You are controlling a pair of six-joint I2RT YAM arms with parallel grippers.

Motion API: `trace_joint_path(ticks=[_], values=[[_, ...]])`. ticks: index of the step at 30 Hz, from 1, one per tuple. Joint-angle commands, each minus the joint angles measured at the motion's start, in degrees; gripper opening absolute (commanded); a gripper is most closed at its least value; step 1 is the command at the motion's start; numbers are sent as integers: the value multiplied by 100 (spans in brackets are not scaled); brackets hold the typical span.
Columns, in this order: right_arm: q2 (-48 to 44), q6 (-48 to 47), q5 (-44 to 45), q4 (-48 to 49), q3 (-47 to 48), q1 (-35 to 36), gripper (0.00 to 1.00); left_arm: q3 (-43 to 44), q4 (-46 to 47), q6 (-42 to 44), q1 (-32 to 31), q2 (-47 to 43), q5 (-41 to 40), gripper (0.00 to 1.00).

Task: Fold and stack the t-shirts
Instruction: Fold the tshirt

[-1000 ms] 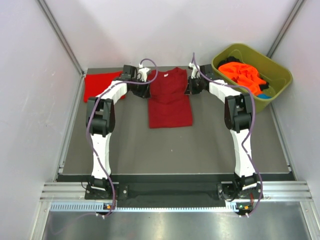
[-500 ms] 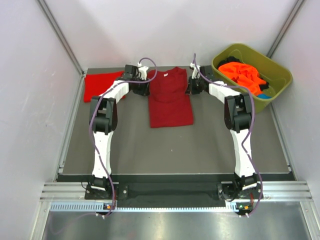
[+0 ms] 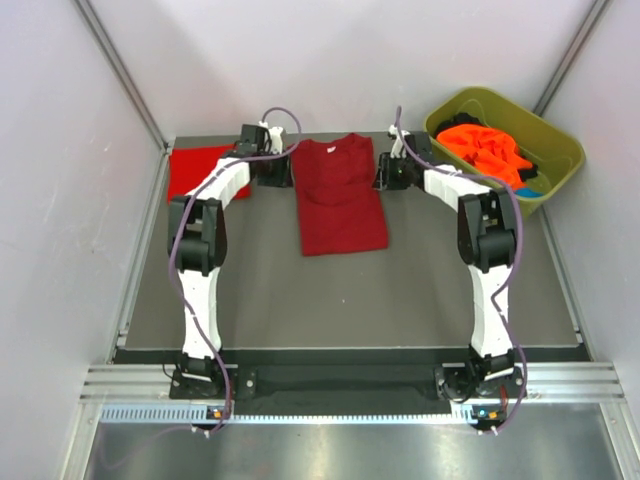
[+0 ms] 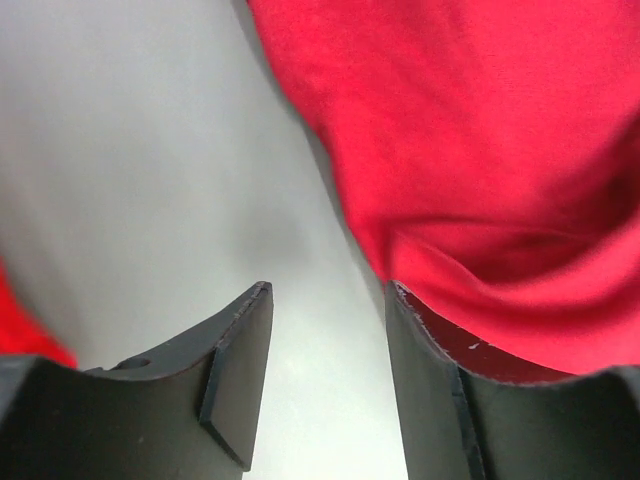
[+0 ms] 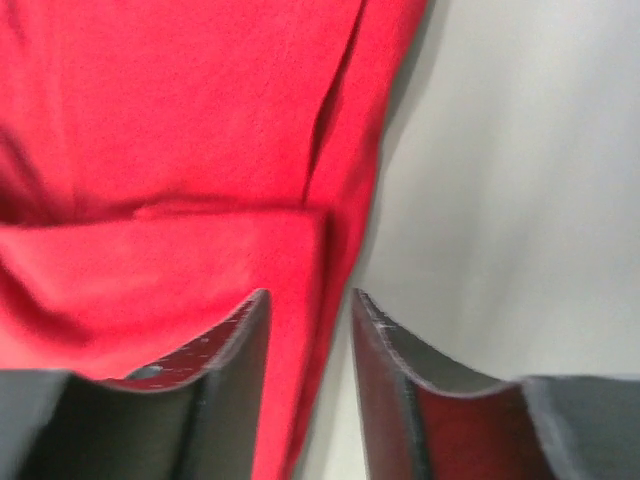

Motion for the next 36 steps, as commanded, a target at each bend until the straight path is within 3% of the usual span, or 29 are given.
trace_joint_path(ticks=[1, 6, 12, 19, 28, 31, 32, 33, 34, 36], values=[[-1049, 259, 81, 103, -279, -33, 41, -246, -116, -678, 35, -1012, 210, 54], [-1567, 338, -262, -126, -1095, 2, 47, -1291, -73, -1266, 27, -1442, 1036, 55], [-2069, 382, -525, 40, -2536, 37, 50, -3346, 947, -2075, -35, -2269, 1635, 56], [-2377, 373, -666, 243, -3338, 125, 43, -4298, 1536, -2586, -158, -2472, 2127, 58], [-2667, 391, -903, 498, -3927, 186, 35, -4835, 1642, -2621, -299, -2709, 1803, 56], [-2738, 417, -1000, 673, -4112, 230, 28, -4853, 1554, -2586, -299, -2771, 1776, 41], [-2747, 417, -1000, 682, -4164, 239, 22, -4844, 1545, -2578, -299, -2779, 1785, 17], [-2755, 417, -992, 656, -4182, 230, 10, -4853, 1528, -2586, -307, -2788, 1802, 7], [-2773, 408, -983, 604, -4217, 239, 5, -4861, 1484, -2612, -307, -2797, 1863, 0], [-2922, 382, -939, 525, -4392, 239, 0, -4966, 1440, -2683, -351, -2911, 1881, 0]])
